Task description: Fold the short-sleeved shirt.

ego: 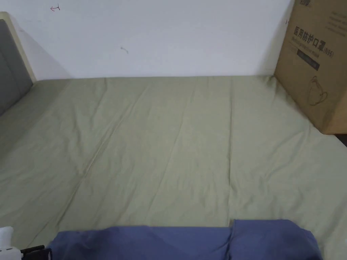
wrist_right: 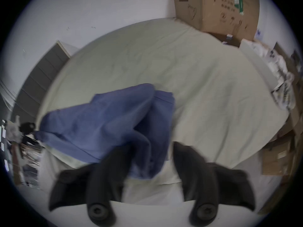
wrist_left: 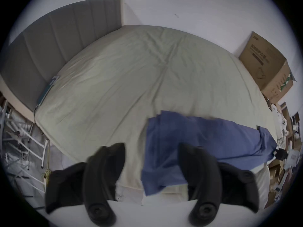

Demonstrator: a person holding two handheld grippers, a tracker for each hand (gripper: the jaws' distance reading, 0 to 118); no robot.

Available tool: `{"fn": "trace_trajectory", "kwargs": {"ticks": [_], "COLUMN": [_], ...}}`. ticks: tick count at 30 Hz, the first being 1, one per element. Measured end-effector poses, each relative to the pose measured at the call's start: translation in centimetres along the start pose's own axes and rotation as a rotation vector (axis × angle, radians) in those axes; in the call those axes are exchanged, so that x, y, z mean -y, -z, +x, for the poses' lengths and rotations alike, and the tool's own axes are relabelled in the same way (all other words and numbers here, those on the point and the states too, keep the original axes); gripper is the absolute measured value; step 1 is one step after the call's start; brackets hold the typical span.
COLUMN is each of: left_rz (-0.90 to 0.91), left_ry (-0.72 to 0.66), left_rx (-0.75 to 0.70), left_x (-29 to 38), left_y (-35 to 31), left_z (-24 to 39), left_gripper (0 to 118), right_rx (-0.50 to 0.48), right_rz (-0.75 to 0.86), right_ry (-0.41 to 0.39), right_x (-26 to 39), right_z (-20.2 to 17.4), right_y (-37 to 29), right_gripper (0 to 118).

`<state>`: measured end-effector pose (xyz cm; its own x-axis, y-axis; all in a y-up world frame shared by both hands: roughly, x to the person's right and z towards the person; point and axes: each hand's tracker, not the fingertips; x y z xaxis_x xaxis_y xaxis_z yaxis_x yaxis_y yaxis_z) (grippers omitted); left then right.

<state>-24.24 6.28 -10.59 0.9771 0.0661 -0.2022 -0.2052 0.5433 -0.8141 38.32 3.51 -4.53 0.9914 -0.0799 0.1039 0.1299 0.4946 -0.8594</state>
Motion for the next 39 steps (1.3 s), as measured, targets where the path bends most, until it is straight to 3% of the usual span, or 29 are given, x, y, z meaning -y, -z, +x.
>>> {"fn": "trace_trajectory", "kwargs": {"ticks": [4,6,7,8,11,12,14,18,19,20,21,22,23,27,32,35,37,38,39], "left_rz": [0.059,0.073,0.079,0.093,0.090,0.084,0.059,0.044,0.019,0.002,-0.020,-0.006,0.022,-0.004,-0.120,-0.069,-0.086,-0.083,-0.101], "left_ry": [-0.066,-0.101,-0.117,-0.133,-0.181,-0.195,-0.200,-0.287,-0.323,-0.350,-0.365,-0.395,-0.421,-0.503,-0.649,-0.658,-0.683,-0.673,-0.626], "left_rx": [0.058,0.071,0.092,0.114,0.152,0.181,0.171,0.269,0.302,0.343,0.384,0.412,0.445,0.479,0.577,0.599,0.605,0.588,0.506], "left_x": [-0.5,-0.4,-0.2,0.1,1.5,2.0,2.8,4.0,4.2,4.3,4.3,4.5,4.7,4.5,5.3,5.6,5.0,4.9,4.7], "left_y": [-2.0,-2.9,-3.2,-3.5,-3.6,-3.4,-2.9,-1.8,-1.6,-1.2,-0.8,-0.5,-0.2,1.8,6.4,7.5,7.4,7.3,6.9], "left_z": [-2.1,-2.8,-3.1,-3.4,-3.4,-3.5,-3.8,-4.7,-4.8,-5.2,-5.4,-5.6,-5.9,-6.8,-6.6,-6.9,-7.5,-7.5,-7.1], "left_gripper": [80,72,56,23,1,2,2,7,24,65,95,111,116,115,116,113,93,61,51], "right_rx": [0.025,-0.018,-0.051,-0.084,-0.129,-0.137,-0.212,-0.221,-0.222,-0.234,-0.247,-0.256,-0.272,-0.249,-0.266,-0.267,-0.262,-0.262,-0.257], "right_rz": [0.086,0.143,0.176,0.197,0.237,0.239,0.244,0.226,0.225,0.215,0.205,0.194,0.175,0.155,0.114,0.096,0.093,0.090,0.083], "right_ry": [-0.011,-0.011,-0.015,-0.022,-0.047,-0.046,-0.089,-0.210,-0.225,-0.236,-0.241,-0.241,-0.256,-0.309,-0.296,-0.297,-0.307,-0.313,-0.316], "right_x": [-1.1,-1.9,-2.2,-2.5,-3.1,-3.2,-3.4,-4.0,-4.1,-4.2,-4.1,-4.2,-4.2,-3.9,-3.9,-3.8,-3.7,-3.7,-3.7], "right_z": [-1.3,-2.3,-3.2,-4.1,-7.4,-8.7,-10.8,-14.6,-15.3,-15.8,-16.2,-16.5,-16.9,-17.7,-18.3,-18.7,-18.9,-19.0,-19.1], "right_y": [-2.4,-3.8,-4.4,-4.9,-5.4,-5.2,-4.8,-3.9,-3.8,-3.6,-3.5,-3.4,-3.2,-2.7,-1.9,-1.6,-1.5,-1.4,-1.2], "right_gripper": [78,76,72,54,30,10,7,7,7,7,7,7,7,7,7,7,7,7,7]}}
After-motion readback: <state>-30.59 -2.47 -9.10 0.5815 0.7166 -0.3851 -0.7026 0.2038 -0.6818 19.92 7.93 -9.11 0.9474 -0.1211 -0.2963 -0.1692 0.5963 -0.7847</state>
